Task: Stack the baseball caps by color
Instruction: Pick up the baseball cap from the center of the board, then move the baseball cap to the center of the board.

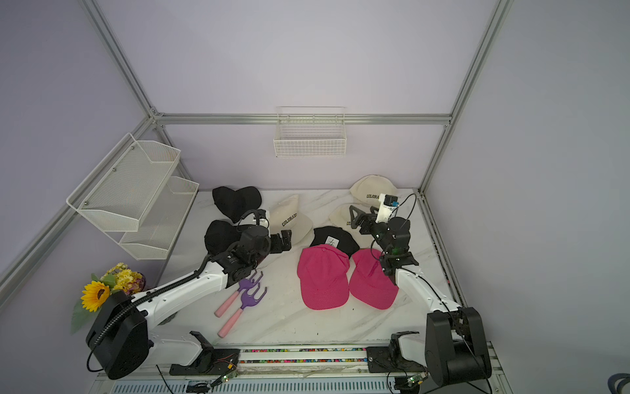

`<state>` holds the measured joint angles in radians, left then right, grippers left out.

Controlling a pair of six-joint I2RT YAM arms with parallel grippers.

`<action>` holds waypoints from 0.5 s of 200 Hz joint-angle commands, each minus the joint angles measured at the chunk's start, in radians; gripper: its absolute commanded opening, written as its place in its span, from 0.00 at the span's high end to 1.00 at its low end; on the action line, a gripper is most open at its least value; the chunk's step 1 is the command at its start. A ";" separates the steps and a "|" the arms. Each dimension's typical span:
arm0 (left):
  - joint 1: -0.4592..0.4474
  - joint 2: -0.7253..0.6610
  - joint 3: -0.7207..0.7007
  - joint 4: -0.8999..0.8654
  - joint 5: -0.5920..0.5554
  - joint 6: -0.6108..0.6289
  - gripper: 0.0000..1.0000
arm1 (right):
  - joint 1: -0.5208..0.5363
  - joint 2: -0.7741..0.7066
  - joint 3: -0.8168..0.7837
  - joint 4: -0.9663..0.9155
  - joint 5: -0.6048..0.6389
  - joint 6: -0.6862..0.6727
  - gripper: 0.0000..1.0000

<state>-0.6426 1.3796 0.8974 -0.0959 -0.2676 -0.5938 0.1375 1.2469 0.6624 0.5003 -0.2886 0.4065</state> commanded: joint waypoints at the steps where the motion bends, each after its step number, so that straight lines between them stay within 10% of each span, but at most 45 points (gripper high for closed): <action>1: -0.006 0.008 0.039 -0.120 0.211 -0.113 0.00 | 0.034 -0.037 -0.039 -0.127 -0.014 0.073 0.03; 48: -0.041 0.125 0.068 -0.142 0.499 -0.095 0.00 | 0.088 0.094 -0.021 -0.181 0.087 0.070 0.04; 100: -0.196 0.215 0.243 -0.263 0.568 0.088 0.00 | 0.107 0.357 0.199 -0.266 0.264 -0.059 0.08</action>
<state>-0.7811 1.5753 1.0370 -0.2981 0.2070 -0.6079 0.2333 1.5166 0.7631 0.3027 -0.1356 0.4252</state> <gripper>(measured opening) 0.994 0.931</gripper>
